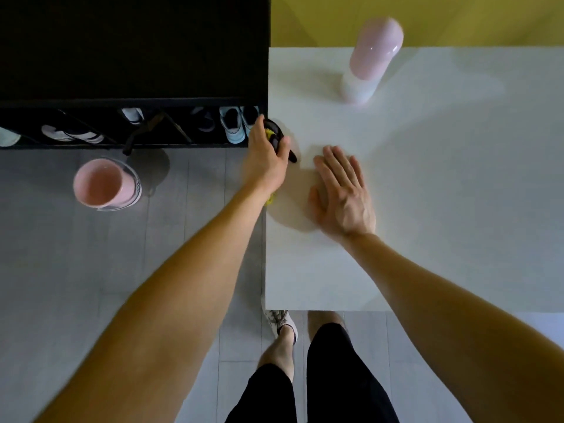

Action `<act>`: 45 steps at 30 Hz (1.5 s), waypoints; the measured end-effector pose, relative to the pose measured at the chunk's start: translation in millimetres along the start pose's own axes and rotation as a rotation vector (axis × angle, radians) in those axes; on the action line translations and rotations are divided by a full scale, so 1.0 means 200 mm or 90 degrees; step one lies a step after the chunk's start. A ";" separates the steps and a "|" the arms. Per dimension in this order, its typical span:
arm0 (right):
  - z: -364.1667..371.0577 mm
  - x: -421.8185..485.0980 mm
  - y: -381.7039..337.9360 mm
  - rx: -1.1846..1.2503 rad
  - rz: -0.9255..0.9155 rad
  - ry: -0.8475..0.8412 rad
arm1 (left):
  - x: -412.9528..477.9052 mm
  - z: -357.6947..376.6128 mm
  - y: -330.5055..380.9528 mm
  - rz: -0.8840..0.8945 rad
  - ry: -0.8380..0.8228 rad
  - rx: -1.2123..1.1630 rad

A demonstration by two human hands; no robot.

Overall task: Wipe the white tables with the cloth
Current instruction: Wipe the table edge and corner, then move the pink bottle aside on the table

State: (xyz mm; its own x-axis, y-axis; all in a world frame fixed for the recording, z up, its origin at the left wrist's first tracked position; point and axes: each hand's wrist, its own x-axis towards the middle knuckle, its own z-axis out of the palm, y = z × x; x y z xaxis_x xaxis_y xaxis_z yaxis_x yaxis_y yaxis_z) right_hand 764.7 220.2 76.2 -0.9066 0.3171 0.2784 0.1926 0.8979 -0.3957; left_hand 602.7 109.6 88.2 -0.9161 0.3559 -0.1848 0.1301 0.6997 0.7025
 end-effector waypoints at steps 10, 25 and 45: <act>-0.02 0.00 -0.05 0.005 0.042 -0.046 | -1.04 -0.11 -0.25 -0.086 -0.087 -0.018; -0.38 0.42 0.16 0.199 0.359 0.120 | 0.27 -0.42 0.29 0.120 -0.049 0.327; -0.63 0.06 0.12 0.209 0.120 -0.149 | 0.14 -0.34 0.37 0.202 -0.126 0.285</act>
State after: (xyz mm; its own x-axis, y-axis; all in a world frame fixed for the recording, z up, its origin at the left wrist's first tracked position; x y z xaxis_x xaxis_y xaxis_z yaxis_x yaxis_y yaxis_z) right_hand 805.7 284.1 180.5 -0.9350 0.3543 -0.0161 0.2675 0.6747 -0.6879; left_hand 560.1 129.3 181.4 -0.7233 0.6700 -0.1671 0.5743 0.7181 0.3931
